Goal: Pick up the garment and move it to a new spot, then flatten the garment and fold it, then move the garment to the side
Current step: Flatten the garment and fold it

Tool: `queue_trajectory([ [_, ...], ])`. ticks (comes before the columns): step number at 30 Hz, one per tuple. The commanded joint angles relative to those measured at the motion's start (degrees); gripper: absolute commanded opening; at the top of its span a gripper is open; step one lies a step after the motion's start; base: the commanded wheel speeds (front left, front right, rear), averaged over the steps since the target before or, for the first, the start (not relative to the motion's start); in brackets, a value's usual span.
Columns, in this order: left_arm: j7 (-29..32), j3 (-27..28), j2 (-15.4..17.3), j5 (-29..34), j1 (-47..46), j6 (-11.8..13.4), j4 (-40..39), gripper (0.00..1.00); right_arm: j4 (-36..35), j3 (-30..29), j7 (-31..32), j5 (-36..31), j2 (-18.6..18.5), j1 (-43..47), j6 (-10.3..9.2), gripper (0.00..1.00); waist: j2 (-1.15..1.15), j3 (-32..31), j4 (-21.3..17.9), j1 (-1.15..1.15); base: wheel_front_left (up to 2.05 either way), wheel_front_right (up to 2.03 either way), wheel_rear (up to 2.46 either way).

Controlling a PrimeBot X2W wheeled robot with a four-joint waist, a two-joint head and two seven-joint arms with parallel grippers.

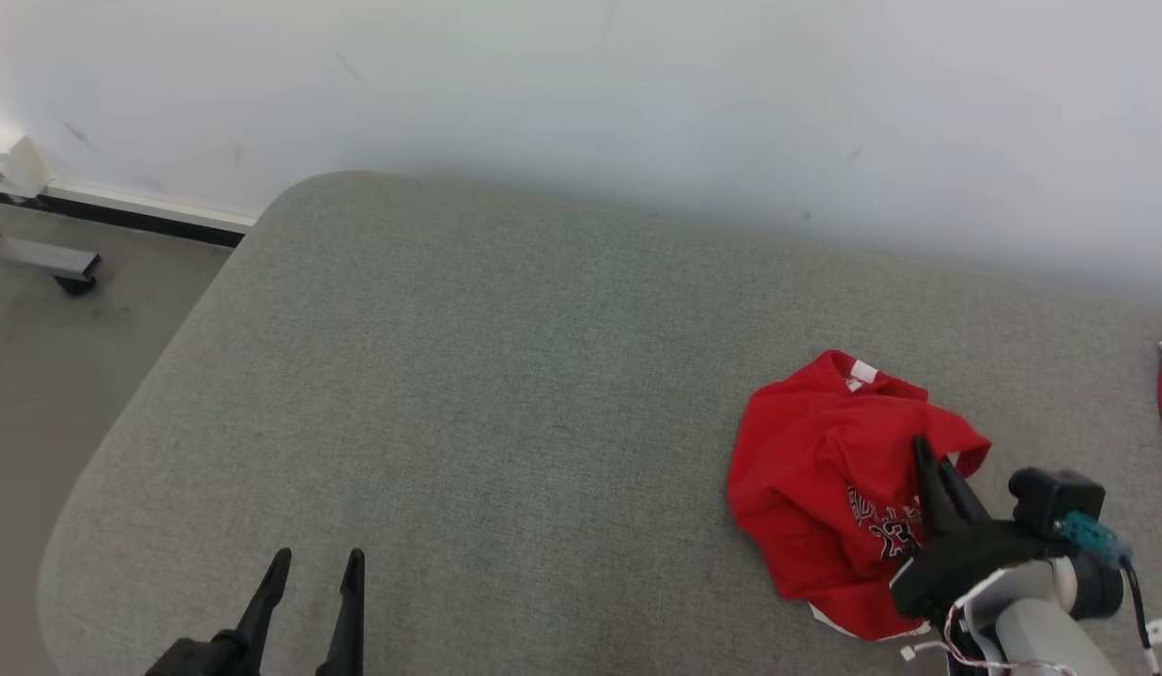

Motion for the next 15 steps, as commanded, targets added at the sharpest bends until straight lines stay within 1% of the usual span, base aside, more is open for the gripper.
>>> queue_trajectory([
  [1, 0.0, -0.1, -0.1, 0.5, -0.8, -0.2, 0.2, 1.00, 0.0, 0.8, -0.6, 0.3, -0.2, -1.1, -0.11, 0.00, -0.01, -0.6, 0.0, -0.01, 0.00, 0.00, 0.00],
  [5, 0.0, -0.7, -0.3, 0.7, -1.2, -0.2, 0.7, 1.00, -1.4, 4.6, -0.9, 0.5, 1.0, -3.3, -0.12, 0.00, -0.01, -1.9, 0.0, -0.01, 0.00, 0.00, 0.00],
  [10, 0.0, -1.1, -0.4, 0.6, -1.1, -0.2, 1.1, 1.00, -4.1, 14.2, -1.0, -1.6, 2.8, -3.9, -0.11, 0.00, -0.01, -2.7, 0.1, -0.01, 0.00, 0.00, 0.00],
  [12, 0.0, -1.2, -0.4, 0.6, -0.9, -0.3, 1.1, 1.00, -4.8, 18.1, -1.0, -1.7, 3.7, -3.1, -0.11, 0.00, -0.01, -2.9, 0.3, -0.01, 0.00, 0.00, 0.00],
  [13, 0.0, -1.2, -0.4, 0.6, -0.9, -0.3, 1.1, 1.00, -4.8, 18.1, -1.0, -1.7, 3.7, -3.1, -0.11, 0.00, -0.01, -2.9, 0.3, -0.01, 0.00, 0.00, 0.00],
  [15, 0.0, -1.4, -0.4, 0.5, -0.4, -0.3, 1.0, 1.00, -4.9, 22.4, -1.0, -1.4, 4.6, -2.1, -0.11, 0.00, -0.01, -2.9, 0.4, -0.01, 0.00, 0.00, 0.00],
])
